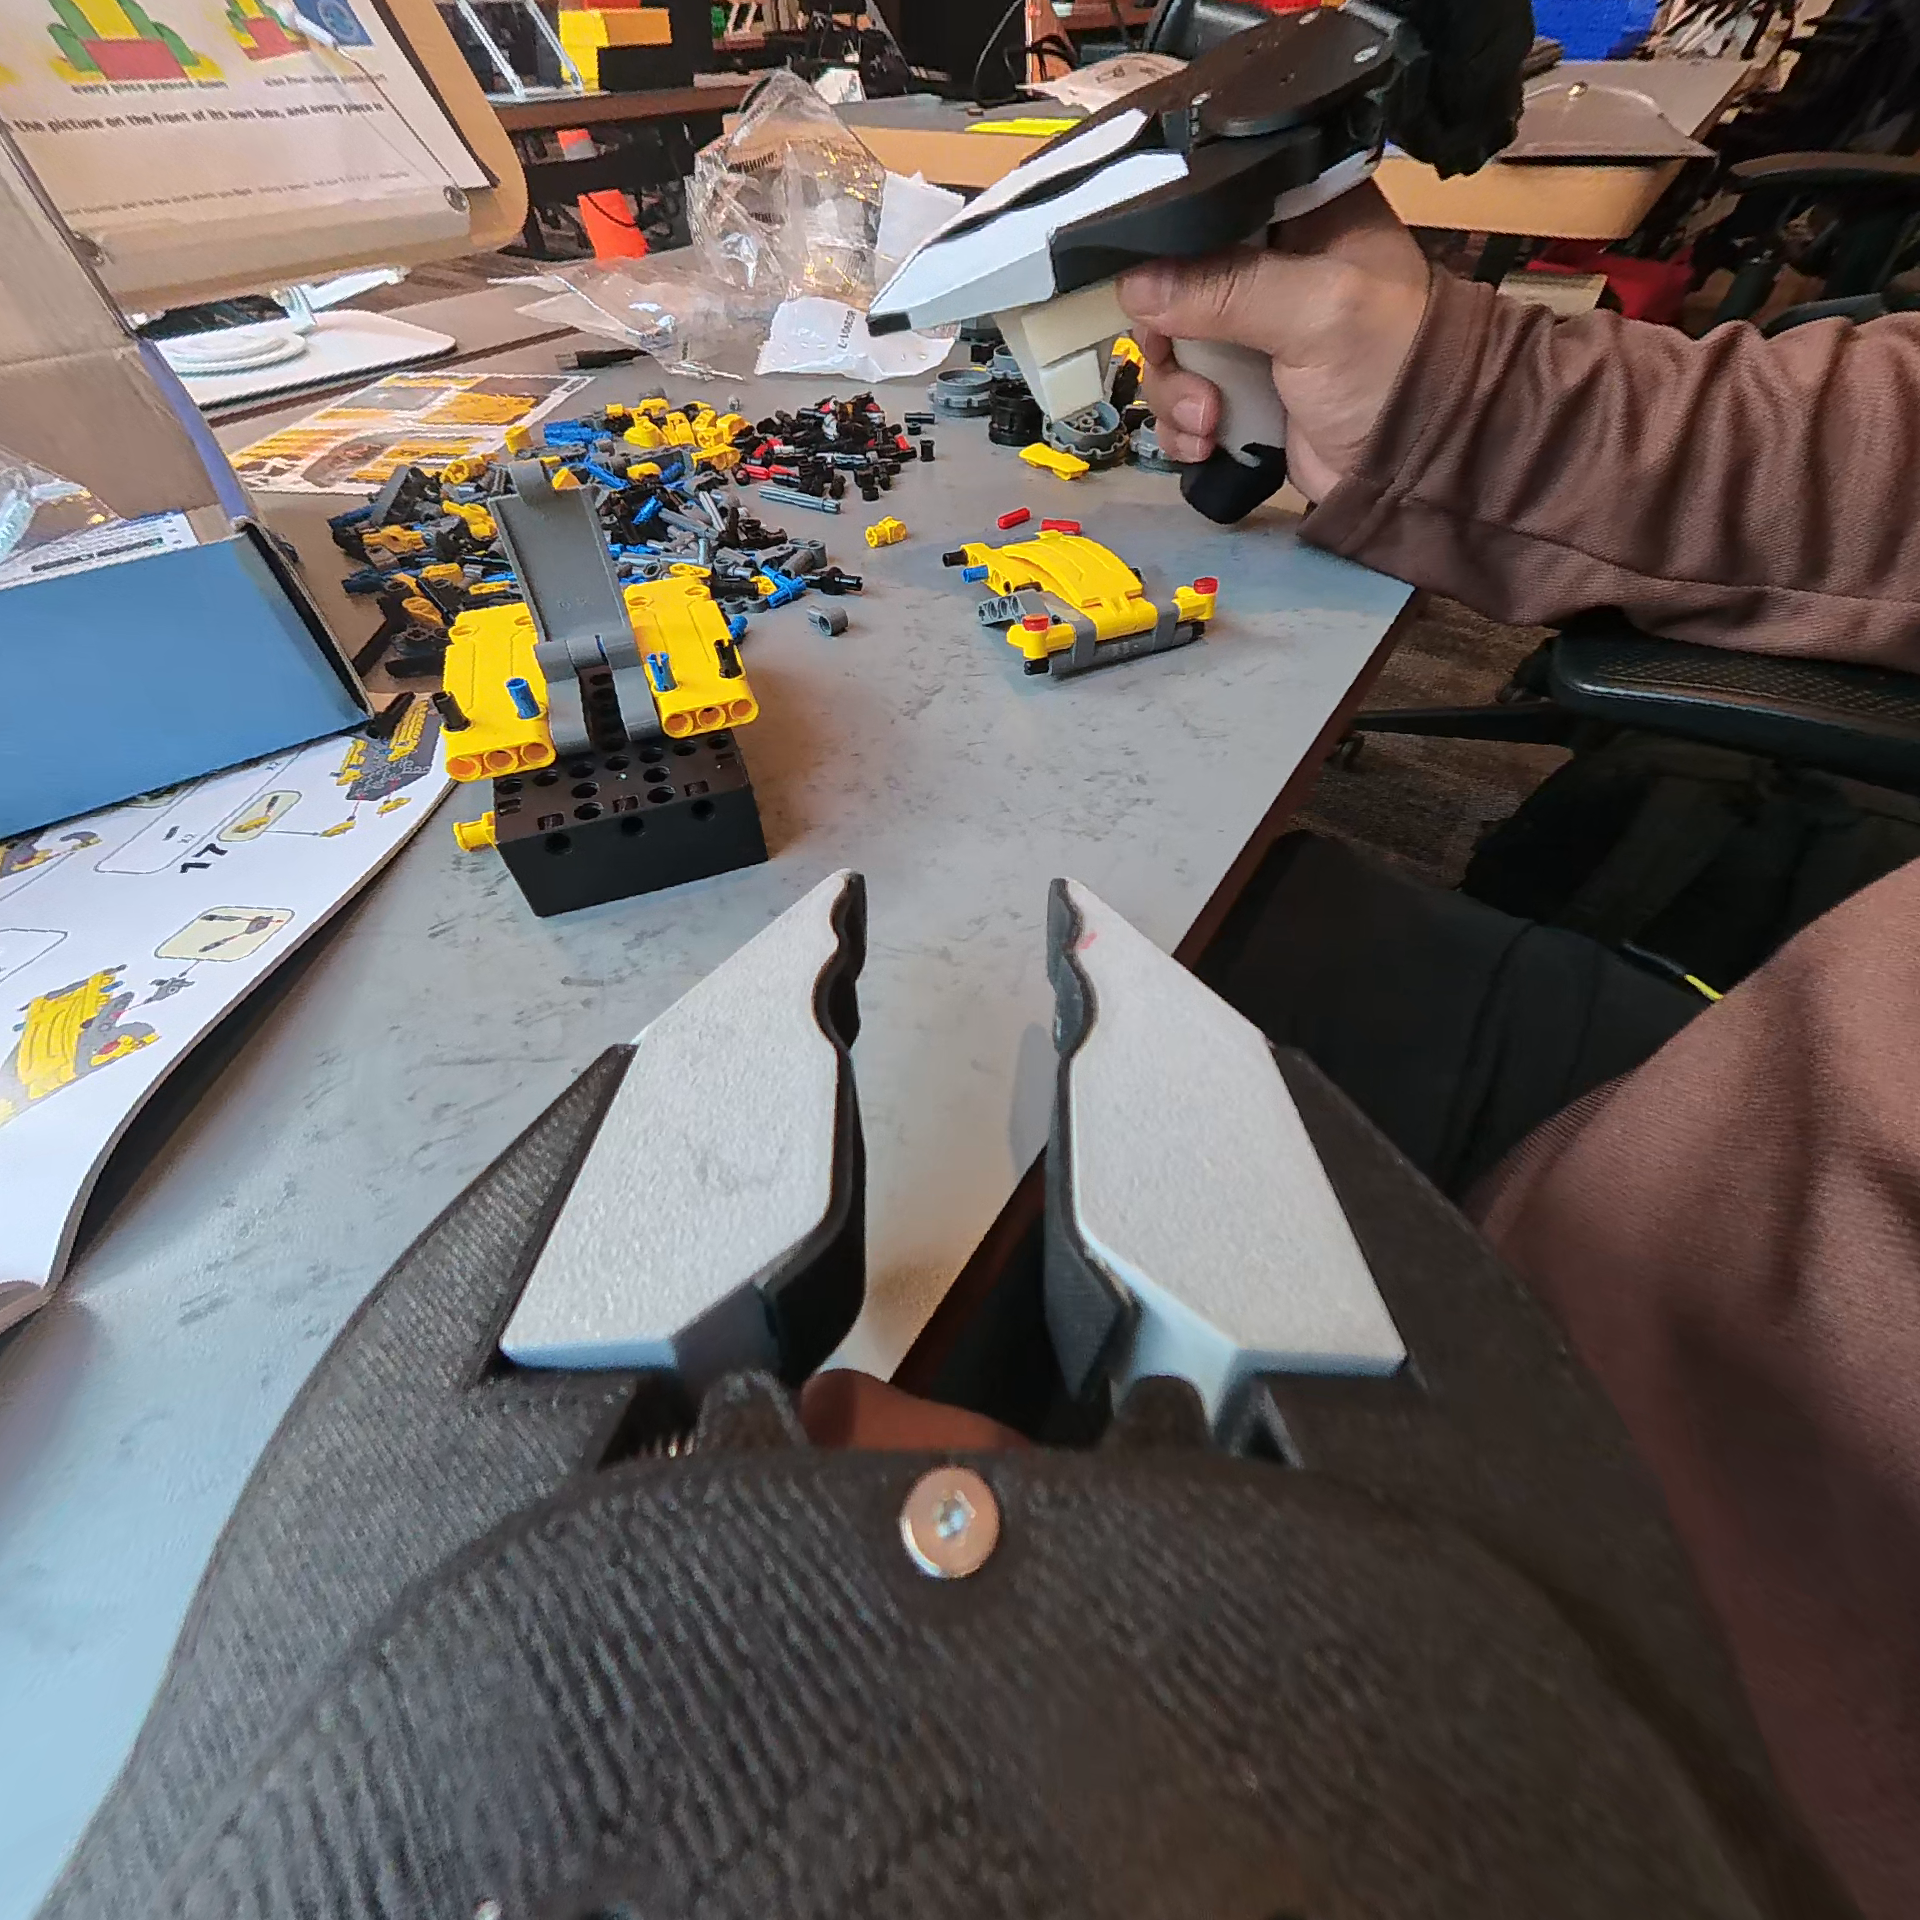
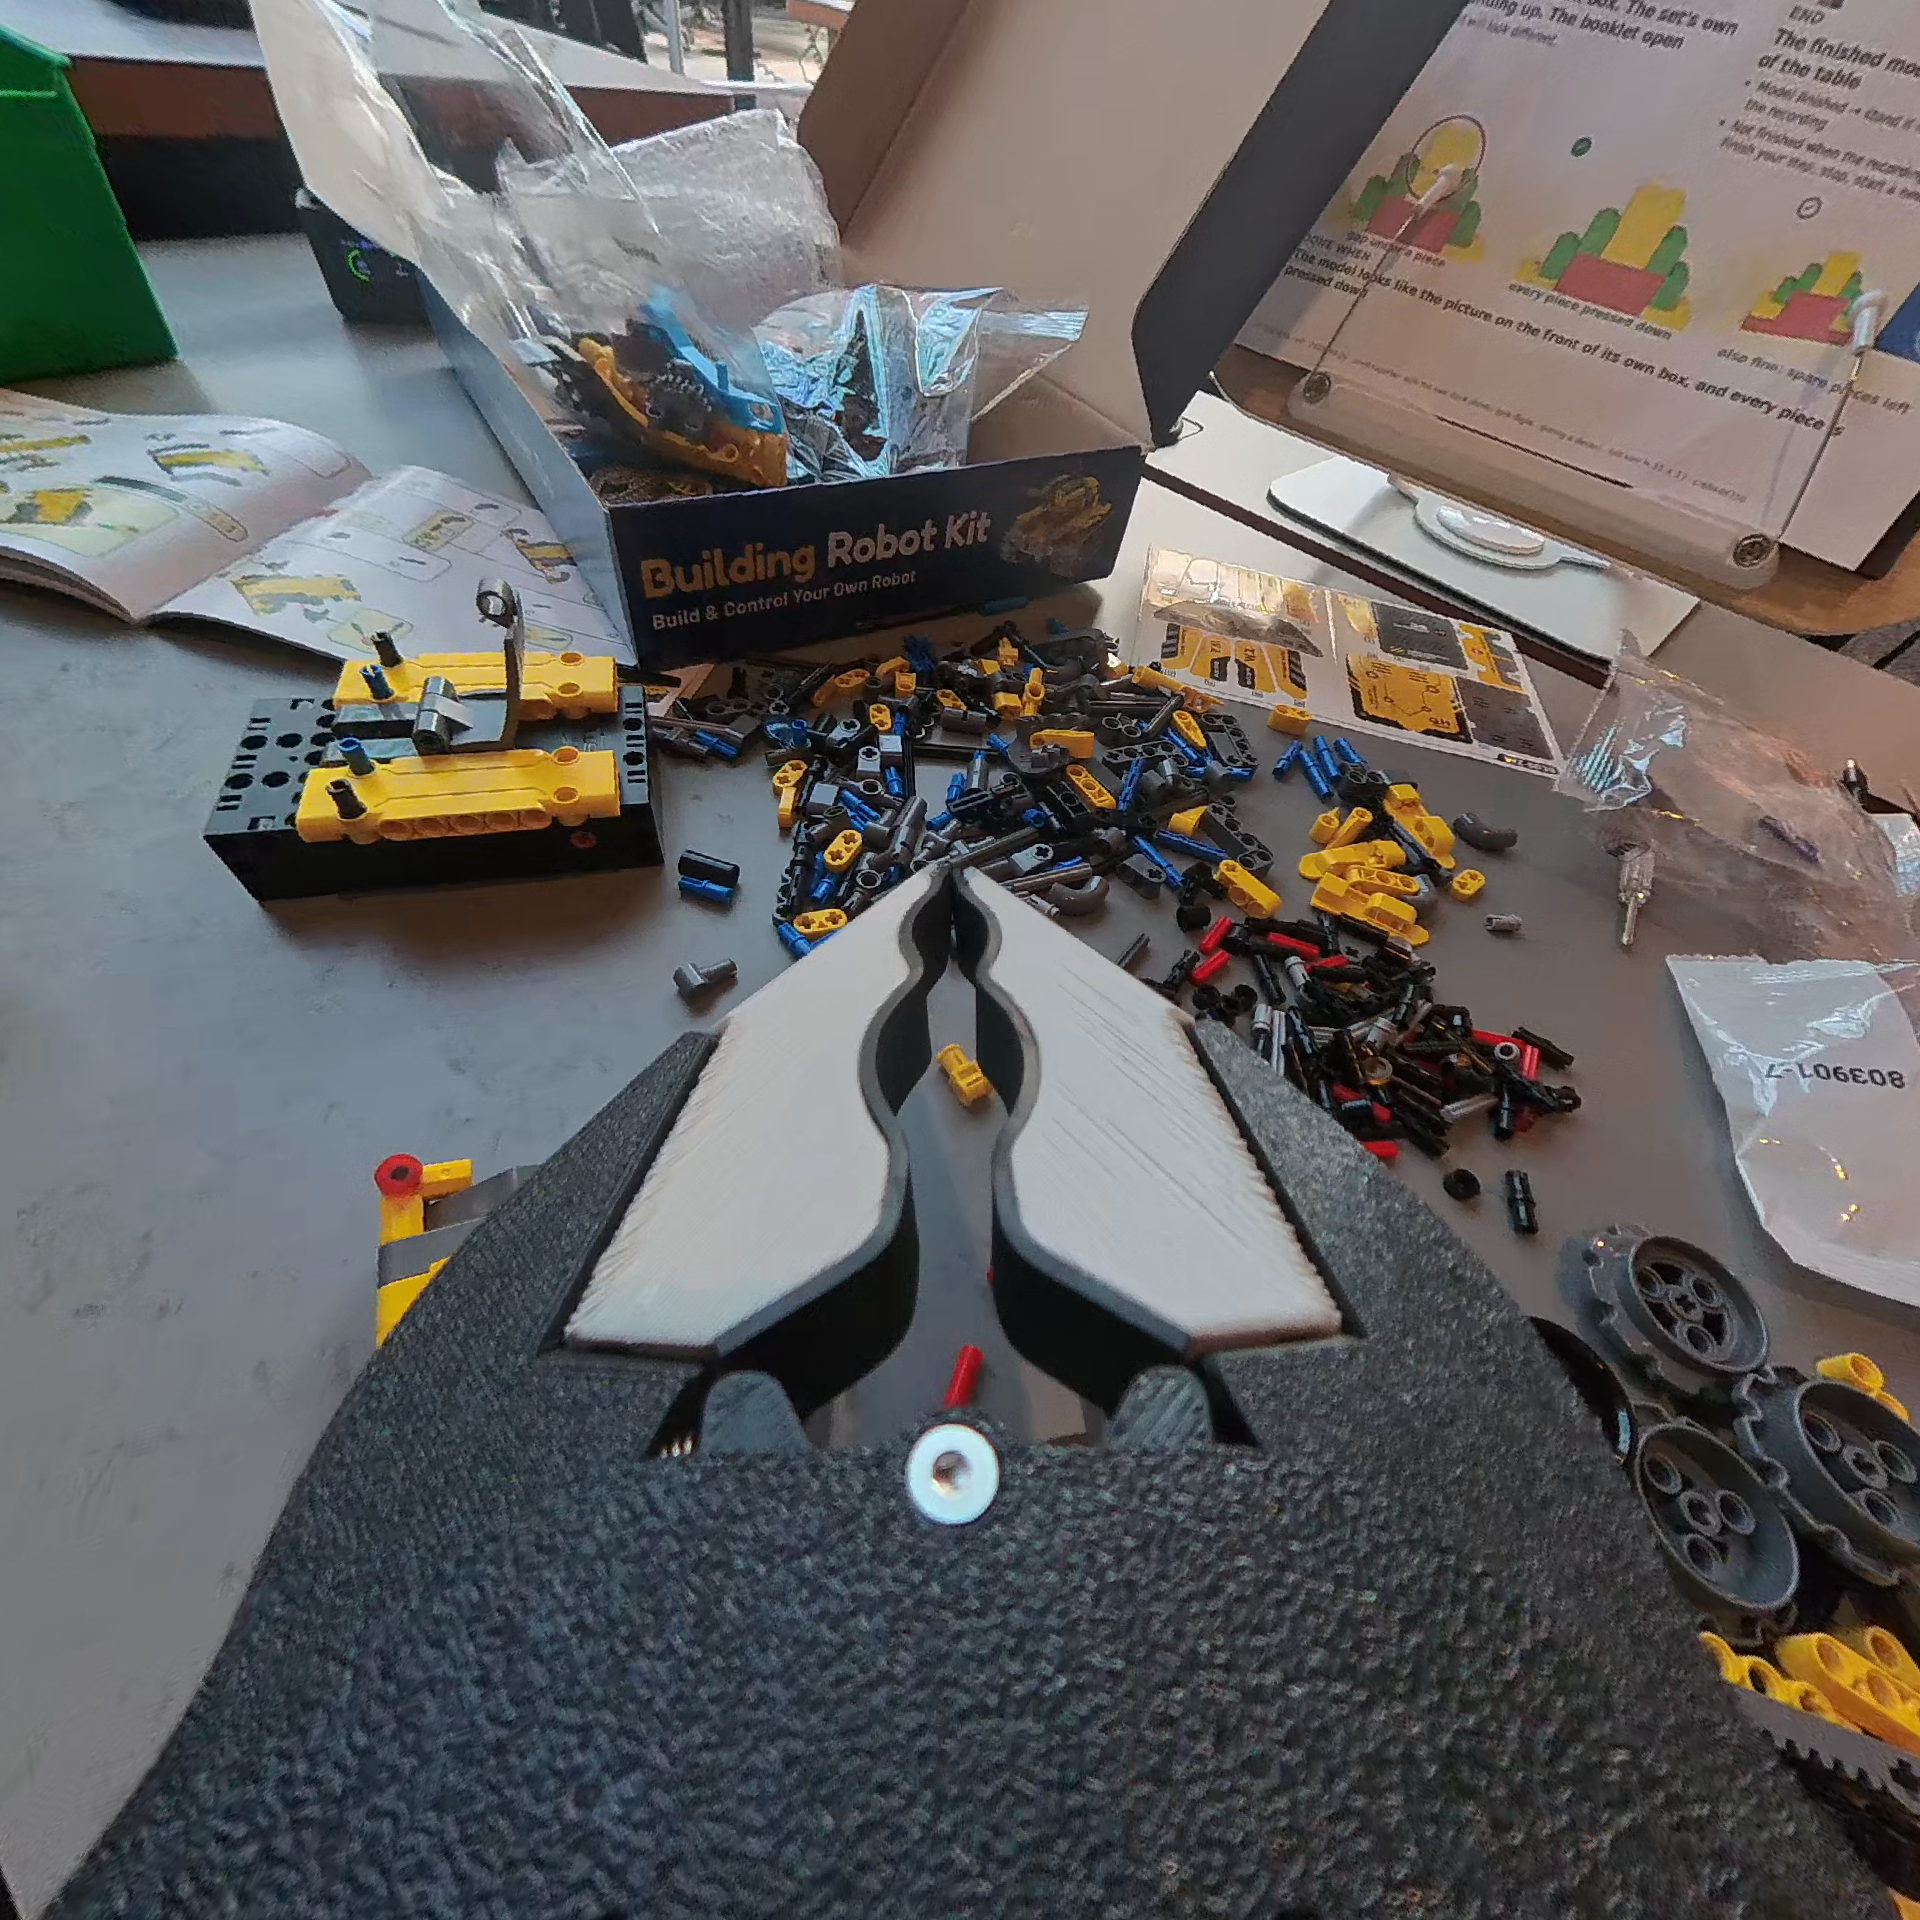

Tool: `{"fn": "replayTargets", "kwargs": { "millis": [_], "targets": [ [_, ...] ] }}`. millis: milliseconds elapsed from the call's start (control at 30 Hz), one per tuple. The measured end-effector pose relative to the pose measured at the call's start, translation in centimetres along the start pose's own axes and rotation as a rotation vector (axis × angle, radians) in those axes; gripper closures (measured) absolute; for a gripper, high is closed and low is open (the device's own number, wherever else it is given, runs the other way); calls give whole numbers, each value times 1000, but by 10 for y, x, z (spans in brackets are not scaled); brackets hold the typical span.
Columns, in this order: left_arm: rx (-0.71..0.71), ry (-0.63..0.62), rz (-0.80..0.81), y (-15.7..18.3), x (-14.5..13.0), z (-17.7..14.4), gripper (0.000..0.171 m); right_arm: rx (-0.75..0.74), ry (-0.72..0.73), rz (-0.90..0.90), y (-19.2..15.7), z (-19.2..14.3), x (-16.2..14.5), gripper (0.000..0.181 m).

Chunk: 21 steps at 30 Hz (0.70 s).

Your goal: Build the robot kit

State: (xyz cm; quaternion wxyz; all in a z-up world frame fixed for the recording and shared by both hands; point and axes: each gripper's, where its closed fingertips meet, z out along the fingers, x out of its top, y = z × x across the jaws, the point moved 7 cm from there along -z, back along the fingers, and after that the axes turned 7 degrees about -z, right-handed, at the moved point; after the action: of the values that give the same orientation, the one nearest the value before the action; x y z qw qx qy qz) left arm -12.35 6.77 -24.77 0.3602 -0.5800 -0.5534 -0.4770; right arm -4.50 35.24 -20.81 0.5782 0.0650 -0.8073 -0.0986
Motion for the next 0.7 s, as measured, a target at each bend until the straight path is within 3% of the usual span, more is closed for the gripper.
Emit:
{"fn": "replayTargets", "kwargs": {
  "millis": [133, 233, 300, 467, 567, 700],
  "targets": [
    [3, 5, -5, -1, 1, -1, 139, 46, 29, -9, -6, -2, 6, 181],
    [4, 5, -11, -1, 1, -1, 139, 220, 5, -21, -25, -2, 7, 180],
    [9, 4, -10, -2, 1, -1, 139, 309, -94, -33, -36, -4, 2, 175],
    [9, 4, -17, -4, 0, -1, 139, 465, -219, 66, -47, -24, 1, 139],
    [2, 2, -20, -3, -1, 0, 139, 469, -301, 45, -52, -34, -8, 121],
    [-4, -1, -15, -1, -1, 1, 139, 458, -374, -1, -62, -38, -18, 114]
  ]
}}
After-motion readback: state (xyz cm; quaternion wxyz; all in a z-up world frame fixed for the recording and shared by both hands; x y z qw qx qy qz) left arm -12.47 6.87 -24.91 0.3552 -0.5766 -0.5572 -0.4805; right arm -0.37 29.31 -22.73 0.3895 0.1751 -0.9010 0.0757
